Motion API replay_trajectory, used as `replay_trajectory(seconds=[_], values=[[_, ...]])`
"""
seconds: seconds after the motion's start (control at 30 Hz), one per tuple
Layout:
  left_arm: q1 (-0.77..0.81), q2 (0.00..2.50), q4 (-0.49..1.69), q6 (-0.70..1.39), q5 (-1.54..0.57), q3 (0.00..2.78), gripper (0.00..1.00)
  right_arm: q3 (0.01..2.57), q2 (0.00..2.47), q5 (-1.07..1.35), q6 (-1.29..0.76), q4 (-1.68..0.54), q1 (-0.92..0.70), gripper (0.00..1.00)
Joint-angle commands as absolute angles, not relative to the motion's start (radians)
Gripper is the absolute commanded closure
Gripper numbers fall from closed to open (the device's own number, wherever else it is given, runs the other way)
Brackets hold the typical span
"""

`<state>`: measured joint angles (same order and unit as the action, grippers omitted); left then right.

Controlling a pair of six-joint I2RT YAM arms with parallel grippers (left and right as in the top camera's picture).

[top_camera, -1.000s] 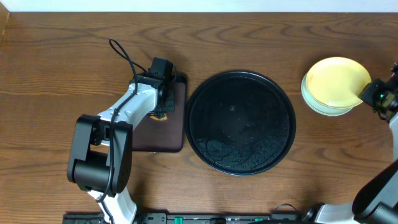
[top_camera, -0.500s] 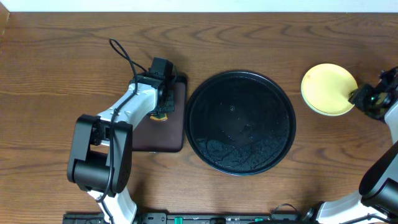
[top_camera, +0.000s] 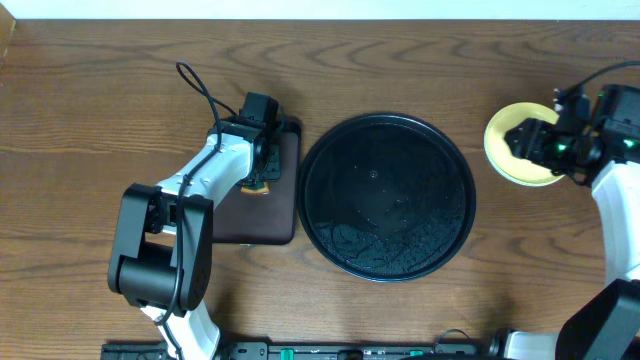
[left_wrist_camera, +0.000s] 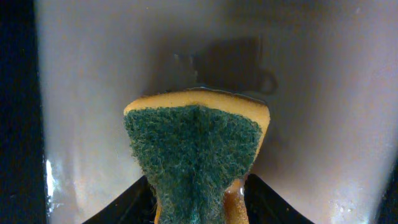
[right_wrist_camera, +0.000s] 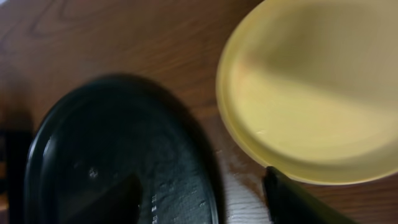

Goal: Clean dirty plates on tray and stack at the side
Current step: 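Lower the yellow plate onto the mint plate stack and release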

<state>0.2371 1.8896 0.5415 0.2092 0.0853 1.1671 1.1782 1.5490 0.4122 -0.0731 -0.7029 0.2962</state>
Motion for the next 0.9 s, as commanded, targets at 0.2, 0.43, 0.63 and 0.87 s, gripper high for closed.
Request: replay_trajectory(seconds=[0.2,0.43,0.63,0.87], values=[[0.234,1.834,0.559,0.209,0.099,1.190,0.28,1.190,1.544,0.419,-0.036,-0.772,0.191,0.09],[0.234,1.674,0.567,0.210,0.099,1.192,0.15,1.190,1.544,0.419,-0.036,-0.778,0.191,0.01],[0.234,1.620,0.567,0.210,0.098,1.192,0.15,1.190,1.544,0.419,-0.036,-0.778,0.191,0.01],[0.234,1.621,0.567,0.210,0.098,1.191,0.14,1.190,1.544,0.419,-0.036,-0.778,0.191,0.01]])
